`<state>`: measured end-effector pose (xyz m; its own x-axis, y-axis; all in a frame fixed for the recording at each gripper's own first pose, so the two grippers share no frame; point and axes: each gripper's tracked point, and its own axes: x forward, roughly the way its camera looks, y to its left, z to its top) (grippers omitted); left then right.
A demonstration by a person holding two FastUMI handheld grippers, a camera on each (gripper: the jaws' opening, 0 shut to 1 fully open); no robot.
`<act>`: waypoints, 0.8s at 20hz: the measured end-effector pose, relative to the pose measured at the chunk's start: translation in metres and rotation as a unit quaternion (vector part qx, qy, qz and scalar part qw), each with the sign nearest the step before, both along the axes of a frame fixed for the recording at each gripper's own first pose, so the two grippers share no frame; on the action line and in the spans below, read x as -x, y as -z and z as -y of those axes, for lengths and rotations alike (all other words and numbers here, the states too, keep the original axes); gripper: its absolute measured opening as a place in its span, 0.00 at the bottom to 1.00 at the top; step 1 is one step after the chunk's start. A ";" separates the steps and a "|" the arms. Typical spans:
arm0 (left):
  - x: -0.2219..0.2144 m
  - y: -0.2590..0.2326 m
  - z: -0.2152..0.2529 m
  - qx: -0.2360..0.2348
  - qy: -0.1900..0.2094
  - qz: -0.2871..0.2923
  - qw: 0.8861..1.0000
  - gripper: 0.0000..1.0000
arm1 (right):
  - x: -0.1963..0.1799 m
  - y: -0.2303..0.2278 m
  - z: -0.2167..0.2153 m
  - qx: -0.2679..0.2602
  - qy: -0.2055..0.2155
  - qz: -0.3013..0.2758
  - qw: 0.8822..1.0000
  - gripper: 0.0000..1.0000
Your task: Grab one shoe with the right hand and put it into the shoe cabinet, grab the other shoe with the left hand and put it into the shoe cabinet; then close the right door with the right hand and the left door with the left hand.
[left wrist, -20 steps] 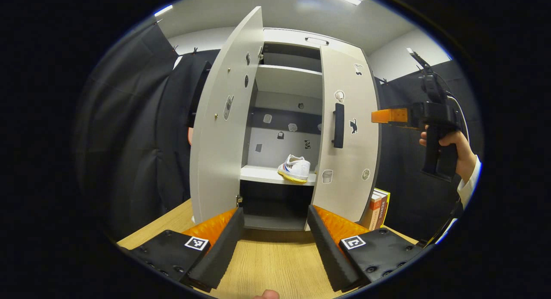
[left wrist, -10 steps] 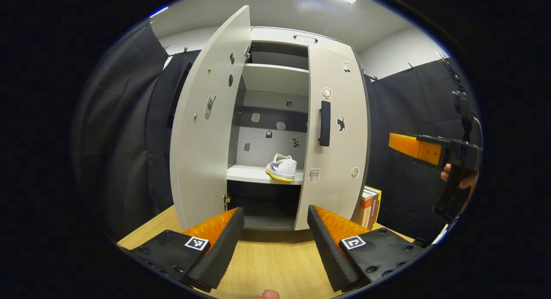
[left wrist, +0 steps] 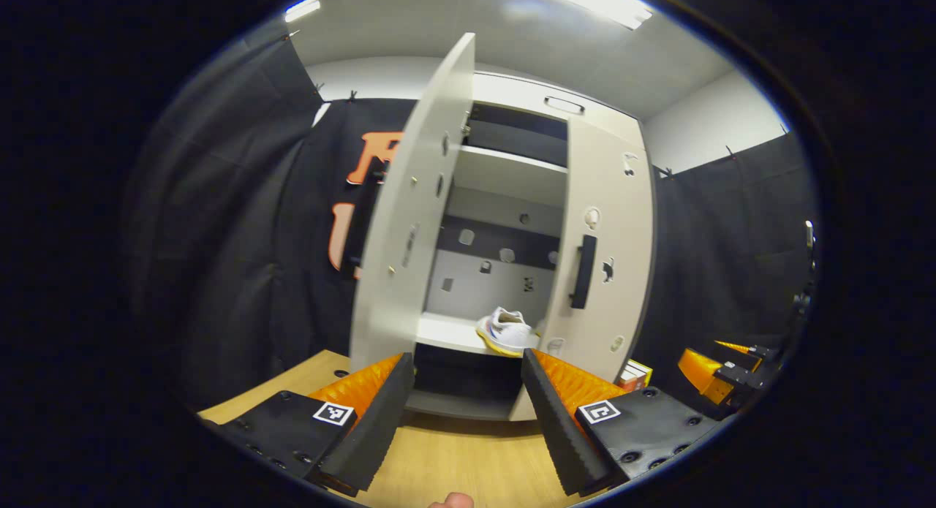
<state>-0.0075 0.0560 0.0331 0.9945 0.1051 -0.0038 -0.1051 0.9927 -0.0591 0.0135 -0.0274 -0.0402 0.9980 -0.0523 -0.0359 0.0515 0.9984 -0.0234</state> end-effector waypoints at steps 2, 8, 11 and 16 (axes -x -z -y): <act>-0.003 -0.032 -0.054 -0.017 -0.056 0.014 0.998 0.96 | 0.002 0.006 -0.002 -0.005 -0.001 -0.006 1.000 0.93; -0.051 -0.051 -0.145 -0.021 -0.114 0.010 0.993 0.96 | 0.008 0.006 -0.015 -0.008 -0.015 -0.005 1.000 0.93; -0.071 -0.044 -0.159 -0.028 -0.127 0.005 0.991 0.96 | 0.012 0.005 -0.018 -0.005 -0.018 -0.004 1.000 0.93; -0.072 -0.047 -0.151 -0.062 -0.126 0.013 0.990 0.93 | 0.011 0.010 -0.020 -0.006 -0.021 -0.010 1.000 0.93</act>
